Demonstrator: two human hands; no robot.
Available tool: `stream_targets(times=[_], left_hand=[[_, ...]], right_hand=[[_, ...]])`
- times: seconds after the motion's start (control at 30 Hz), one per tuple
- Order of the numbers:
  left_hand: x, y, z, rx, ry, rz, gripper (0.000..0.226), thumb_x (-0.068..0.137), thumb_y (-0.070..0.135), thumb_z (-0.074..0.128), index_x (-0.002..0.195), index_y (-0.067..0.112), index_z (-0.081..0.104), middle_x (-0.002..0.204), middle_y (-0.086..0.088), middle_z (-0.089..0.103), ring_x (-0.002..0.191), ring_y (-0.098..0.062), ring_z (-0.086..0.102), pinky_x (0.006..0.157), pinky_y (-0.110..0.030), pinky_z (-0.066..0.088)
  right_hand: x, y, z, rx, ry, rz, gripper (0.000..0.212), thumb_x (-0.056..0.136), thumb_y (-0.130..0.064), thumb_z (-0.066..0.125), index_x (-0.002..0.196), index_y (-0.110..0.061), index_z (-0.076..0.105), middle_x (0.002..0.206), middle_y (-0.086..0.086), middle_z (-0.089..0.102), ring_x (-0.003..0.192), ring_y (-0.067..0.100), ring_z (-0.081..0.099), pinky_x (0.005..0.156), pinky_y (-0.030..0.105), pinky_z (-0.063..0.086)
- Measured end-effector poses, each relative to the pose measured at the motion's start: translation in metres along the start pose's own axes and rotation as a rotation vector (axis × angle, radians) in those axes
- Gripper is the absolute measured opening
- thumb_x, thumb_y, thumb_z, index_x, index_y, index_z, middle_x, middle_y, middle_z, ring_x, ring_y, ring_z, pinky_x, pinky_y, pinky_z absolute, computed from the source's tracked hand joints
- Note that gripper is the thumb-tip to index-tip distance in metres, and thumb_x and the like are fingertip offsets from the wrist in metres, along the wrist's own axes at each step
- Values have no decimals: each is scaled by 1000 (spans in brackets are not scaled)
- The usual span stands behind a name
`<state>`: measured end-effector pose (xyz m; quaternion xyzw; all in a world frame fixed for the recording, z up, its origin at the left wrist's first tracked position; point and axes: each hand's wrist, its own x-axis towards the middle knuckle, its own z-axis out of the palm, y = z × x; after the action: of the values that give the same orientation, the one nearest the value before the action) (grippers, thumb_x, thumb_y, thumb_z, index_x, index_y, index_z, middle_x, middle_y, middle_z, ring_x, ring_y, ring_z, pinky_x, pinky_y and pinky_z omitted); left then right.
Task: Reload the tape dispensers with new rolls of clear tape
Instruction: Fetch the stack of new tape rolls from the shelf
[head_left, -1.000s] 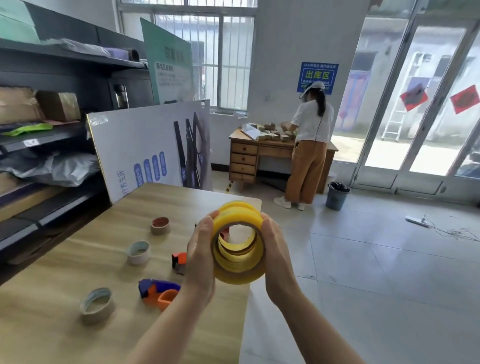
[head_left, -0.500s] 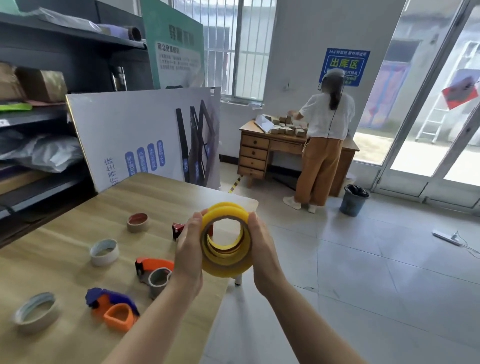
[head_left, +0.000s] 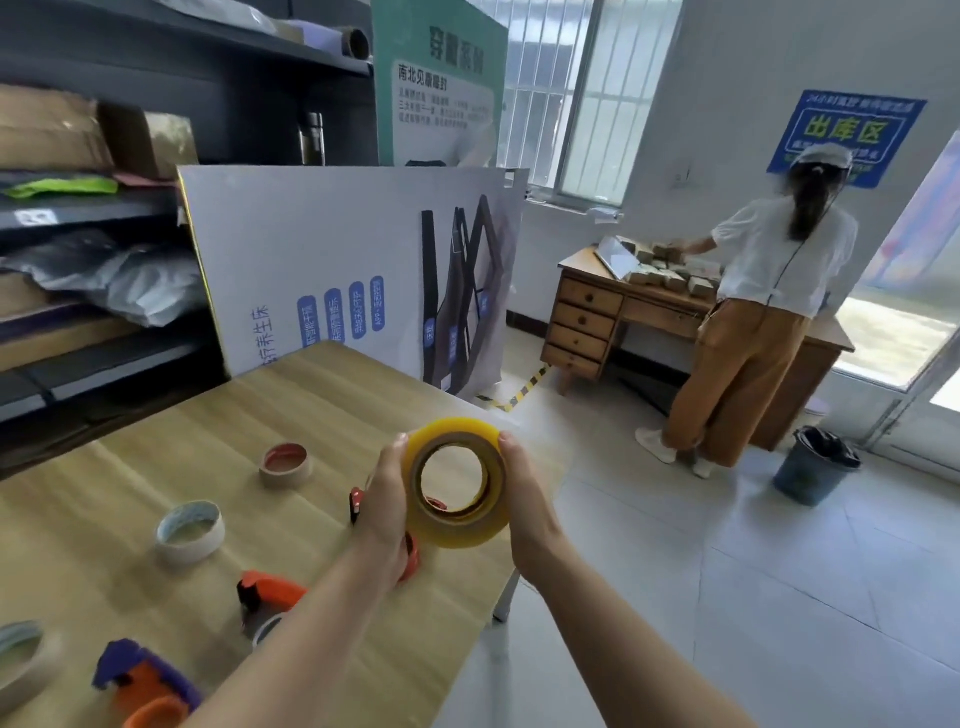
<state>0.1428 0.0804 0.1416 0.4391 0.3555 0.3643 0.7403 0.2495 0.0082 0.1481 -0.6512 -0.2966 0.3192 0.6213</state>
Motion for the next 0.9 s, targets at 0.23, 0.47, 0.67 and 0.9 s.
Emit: stream_targets(times=[0.23,0.47,0.67,0.9], left_hand=[[93,-6,5,66,154,-70,50,93,54,40,105,17,70,106,-10,71,102,-25,64,88,-39,52],[197,-16,6,63,320,-148,44,97,53,36,108,21,64,99,-2,65,91,-16,59,85,-34,47],[266,-29,0,75,454,-295,55,93,64,35,125,24,55,121,-5,60,114,-23,55,95,-39,45],[326,-54,-15,46,491,-486,67,85,72,40,130,24,54,126,-8,60,115,-28,56,91,-38,47]], right_hand=[[105,20,9,-26,-66,105,43,100,-49,34,111,-20,64,116,4,64,111,18,56,92,32,41],[226,50,27,-103,-196,238,54,97,-57,34,127,-17,56,125,4,59,116,19,53,107,42,39],[302,79,42,-190,-288,359,57,96,-60,34,129,-19,56,127,4,59,118,20,54,109,44,39],[358,118,53,-295,-462,528,63,88,-66,45,134,-23,52,132,1,56,120,21,54,107,46,42]])
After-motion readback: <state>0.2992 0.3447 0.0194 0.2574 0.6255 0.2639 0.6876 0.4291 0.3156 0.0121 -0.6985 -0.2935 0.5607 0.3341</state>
